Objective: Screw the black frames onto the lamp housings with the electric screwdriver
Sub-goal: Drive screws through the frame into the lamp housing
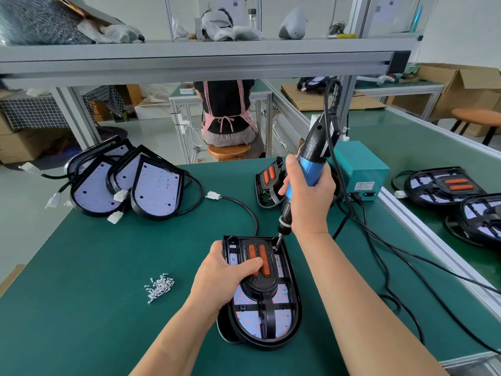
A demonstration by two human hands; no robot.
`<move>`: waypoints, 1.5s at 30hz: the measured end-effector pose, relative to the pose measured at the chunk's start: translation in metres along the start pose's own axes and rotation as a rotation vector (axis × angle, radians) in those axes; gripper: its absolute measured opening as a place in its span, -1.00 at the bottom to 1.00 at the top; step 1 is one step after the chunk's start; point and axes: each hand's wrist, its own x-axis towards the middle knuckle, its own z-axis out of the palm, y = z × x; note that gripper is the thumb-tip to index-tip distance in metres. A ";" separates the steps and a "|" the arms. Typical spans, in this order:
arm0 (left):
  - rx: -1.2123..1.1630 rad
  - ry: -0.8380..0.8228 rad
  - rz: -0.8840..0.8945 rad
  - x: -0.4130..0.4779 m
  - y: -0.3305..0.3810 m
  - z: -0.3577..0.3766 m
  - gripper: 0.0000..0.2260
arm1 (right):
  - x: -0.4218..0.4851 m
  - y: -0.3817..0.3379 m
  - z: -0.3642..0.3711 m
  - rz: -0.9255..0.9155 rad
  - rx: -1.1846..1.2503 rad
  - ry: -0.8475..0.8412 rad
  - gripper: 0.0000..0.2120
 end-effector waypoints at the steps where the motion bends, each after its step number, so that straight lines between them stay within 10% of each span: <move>1: 0.002 0.001 -0.001 0.000 0.000 0.000 -0.43 | 0.001 0.000 -0.001 0.001 -0.003 -0.016 -0.84; 45: 0.012 -0.005 0.001 -0.003 0.002 0.001 -0.44 | 0.000 0.003 -0.003 0.010 0.046 -0.028 -0.87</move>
